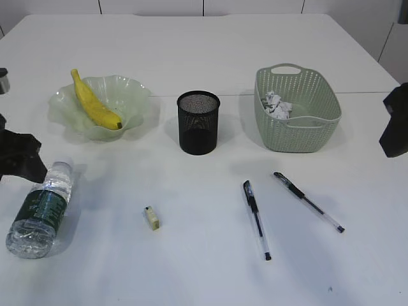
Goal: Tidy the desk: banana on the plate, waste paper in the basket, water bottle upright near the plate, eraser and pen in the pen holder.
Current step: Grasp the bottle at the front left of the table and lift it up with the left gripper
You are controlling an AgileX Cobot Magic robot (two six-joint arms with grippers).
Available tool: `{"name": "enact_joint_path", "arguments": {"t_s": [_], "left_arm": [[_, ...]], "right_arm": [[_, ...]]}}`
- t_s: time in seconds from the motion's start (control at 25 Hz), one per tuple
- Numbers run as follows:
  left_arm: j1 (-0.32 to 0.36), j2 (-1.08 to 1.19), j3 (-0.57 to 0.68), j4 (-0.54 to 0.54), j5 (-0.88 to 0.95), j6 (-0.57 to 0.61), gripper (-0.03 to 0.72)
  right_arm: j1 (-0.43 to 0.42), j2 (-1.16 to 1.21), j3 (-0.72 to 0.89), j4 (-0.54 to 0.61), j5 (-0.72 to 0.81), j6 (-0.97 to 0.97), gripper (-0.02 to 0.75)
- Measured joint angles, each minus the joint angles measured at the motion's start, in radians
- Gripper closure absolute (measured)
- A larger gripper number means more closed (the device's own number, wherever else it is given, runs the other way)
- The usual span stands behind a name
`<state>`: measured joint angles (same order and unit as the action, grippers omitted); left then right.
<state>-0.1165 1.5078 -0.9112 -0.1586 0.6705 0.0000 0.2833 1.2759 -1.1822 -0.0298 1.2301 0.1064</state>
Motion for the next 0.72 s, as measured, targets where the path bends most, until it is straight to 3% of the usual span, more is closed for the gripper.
{"name": "enact_joint_path", "arguments": {"t_s": [0.48, 0.72], "left_arm": [[-0.001, 0.200, -0.133, -0.002, -0.008, -0.060, 0.156], [-0.035, 0.260, -0.149, 0.032, -0.046, -0.106, 0.156]], "right_arm": [[0.000, -0.001, 0.000, -0.008, 0.004, 0.002, 0.326], [0.000, -0.001, 0.000, -0.026, 0.006, 0.002, 0.326]]}}
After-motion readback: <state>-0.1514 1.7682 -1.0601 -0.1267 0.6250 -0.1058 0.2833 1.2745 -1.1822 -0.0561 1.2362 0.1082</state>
